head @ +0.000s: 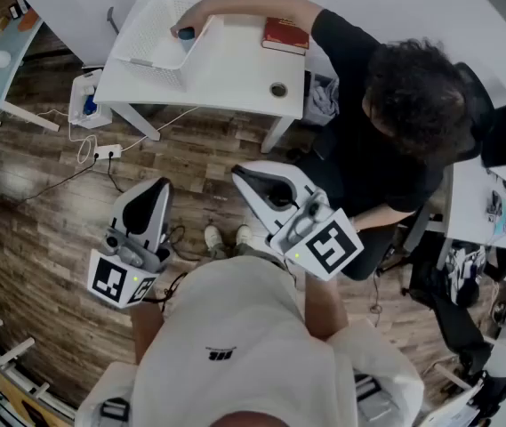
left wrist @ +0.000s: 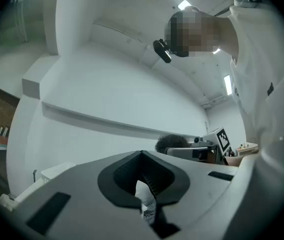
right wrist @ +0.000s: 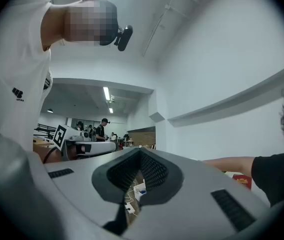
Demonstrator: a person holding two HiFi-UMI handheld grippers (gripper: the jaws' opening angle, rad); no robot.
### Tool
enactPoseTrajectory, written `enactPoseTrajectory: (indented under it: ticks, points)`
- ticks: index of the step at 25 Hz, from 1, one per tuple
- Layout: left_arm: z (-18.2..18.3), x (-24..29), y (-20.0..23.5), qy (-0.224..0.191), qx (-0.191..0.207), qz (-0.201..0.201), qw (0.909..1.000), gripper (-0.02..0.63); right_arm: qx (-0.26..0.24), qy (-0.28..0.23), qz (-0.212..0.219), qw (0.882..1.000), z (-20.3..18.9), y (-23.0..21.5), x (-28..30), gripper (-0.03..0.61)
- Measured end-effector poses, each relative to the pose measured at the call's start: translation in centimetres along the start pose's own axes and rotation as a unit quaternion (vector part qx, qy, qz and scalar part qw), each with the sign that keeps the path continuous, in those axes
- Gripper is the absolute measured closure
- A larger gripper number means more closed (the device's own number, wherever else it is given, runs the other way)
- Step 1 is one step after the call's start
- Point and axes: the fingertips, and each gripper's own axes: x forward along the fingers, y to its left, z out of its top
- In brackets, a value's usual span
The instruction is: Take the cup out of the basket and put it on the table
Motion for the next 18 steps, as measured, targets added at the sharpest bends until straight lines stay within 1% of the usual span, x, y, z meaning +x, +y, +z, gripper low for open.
enactPoseTrajectory:
  ticks: [7,11,15,18]
  points:
    - [0.3,0.1,-0.5,-0.002,0.006,0.005,1.0,0.603,0.001,0.004,0.009,1.0,-0.1,0.2,-0.4,0.566]
    - [0.4,0.3,-0.9,0.0,0.012,0.011,0.9999,0.603,0.011,-0.009,0.012,1.0,0.3,0.0,-0.8,0.566]
    - [0.4,0.7,-1.7,0.006,0.02,0.023,0.9995,0.603,0.005,-0.013,0.016,1.0,0.3,-0.6,-1.4,0.566]
    - [0.1,0.5,-2.0,0.011,0.021,0.039,0.999,0.603,0.006,-0.013,0.027,1.0,0.1,-0.6,-1.5,0.566]
